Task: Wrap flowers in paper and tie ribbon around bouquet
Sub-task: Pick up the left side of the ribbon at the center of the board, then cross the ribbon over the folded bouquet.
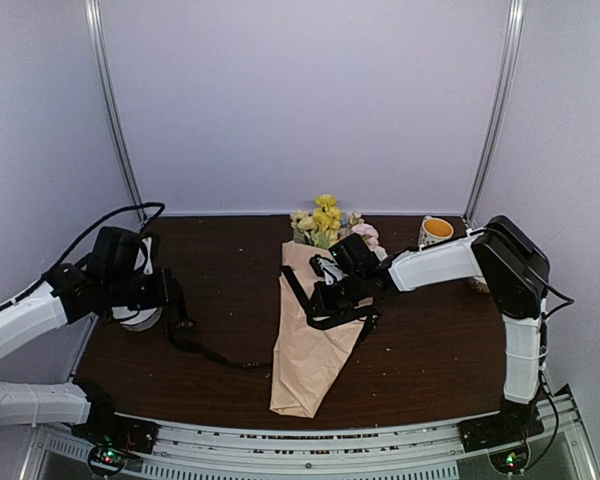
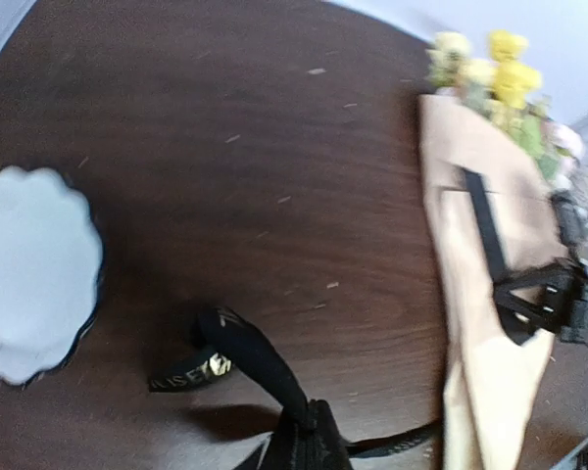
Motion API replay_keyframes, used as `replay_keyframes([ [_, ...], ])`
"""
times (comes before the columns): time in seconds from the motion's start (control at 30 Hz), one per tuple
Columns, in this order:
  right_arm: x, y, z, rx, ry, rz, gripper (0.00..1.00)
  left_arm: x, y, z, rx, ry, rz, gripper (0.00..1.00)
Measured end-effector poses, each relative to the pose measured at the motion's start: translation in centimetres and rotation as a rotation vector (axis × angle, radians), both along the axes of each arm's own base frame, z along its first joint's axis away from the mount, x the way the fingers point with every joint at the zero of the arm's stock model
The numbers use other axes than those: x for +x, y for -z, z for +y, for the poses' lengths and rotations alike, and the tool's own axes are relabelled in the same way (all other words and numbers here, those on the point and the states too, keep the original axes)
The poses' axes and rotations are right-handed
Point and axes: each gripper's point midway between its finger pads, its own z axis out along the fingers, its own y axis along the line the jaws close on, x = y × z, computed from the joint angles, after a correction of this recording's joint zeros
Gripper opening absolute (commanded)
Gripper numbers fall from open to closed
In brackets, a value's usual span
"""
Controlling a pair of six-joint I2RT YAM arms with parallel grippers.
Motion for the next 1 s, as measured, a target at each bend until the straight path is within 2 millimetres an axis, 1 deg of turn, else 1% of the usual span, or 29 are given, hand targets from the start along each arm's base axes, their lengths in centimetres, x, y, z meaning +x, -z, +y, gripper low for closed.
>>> replay_keyframes([
  [0.07, 0.0, -0.1, 0.0, 0.012, 0.002, 0.013, 0.0, 1.5, -4.0, -4.1, -0.022, 0.168, -0.092, 0.0],
  [0.13, 0.1, -0.2, 0.0, 0.025, 0.008, 0.026, 0.0, 3.3, -8.3, -9.3, -0.056, 0.35, -0.186, 0.0],
  [0.17, 0.1, -0.3, 0.0, 0.034, 0.008, 0.031, 0.0, 3.9, -10.0, -11.8, -0.081, 0.43, -0.231, 0.0],
  [0.2, 0.2, -0.5, 0.1, 0.044, 0.011, 0.034, 0.0, 4.3, -12.1, -14.9, -0.121, 0.532, -0.283, 0.0],
  [0.27, 0.4, -0.8, 0.2, 0.066, 0.018, 0.043, 0.01, 4.2, -14.8, -19.8, -0.208, 0.697, -0.363, 0.0],
  [0.33, 0.6, -1.0, 0.2, 0.09, 0.028, 0.051, 0.06, 3.8, -15.8, -23.1, -0.274, 0.816, -0.401, 0.0],
  [0.4, 0.7, -1.1, 0.2, 0.109, 0.038, 0.059, 0.11, 3.8, -15.5, -25.2, -0.308, 0.892, -0.404, 0.0],
  [0.43, 0.8, -1.2, 0.1, 0.117, 0.043, 0.063, 0.13, 4.0, -14.9, -25.9, -0.315, 0.914, -0.396, 0.0],
  [0.5, 1.0, -1.4, 0.1, 0.128, 0.052, 0.068, 0.18, 4.8, -13.2, -27.1, -0.321, 0.939, -0.362, 0.0],
  [0.6, 1.4, -1.8, 0.1, 0.153, 0.064, 0.071, 0.22, 5.8, -9.6, -28.2, -0.31, 0.947, -0.285, 0.0],
  [0.7, 1.8, -2.3, 0.0, 0.183, 0.076, 0.074, 0.25, 6.5, -6.2, -28.6, -0.284, 0.933, -0.215, 0.0],
  [0.77, 1.8, -2.7, -0.4, 0.195, 0.09, 0.08, 0.28, 6.8, -4.9, -28.7, -0.273, 0.925, -0.188, 0.0],
  [0.87, 1.8, -3.9, -1.0, 0.216, 0.109, 0.076, 0.32, 7.3, -3.5, -28.6, -0.258, 0.909, -0.163, 0.0],
  [1.0, 2.1, -6.7, -1.5, 0.254, 0.132, 0.043, 0.33, 8.5, -1.7, -28.8, -0.242, 0.887, -0.135, 0.0],
])
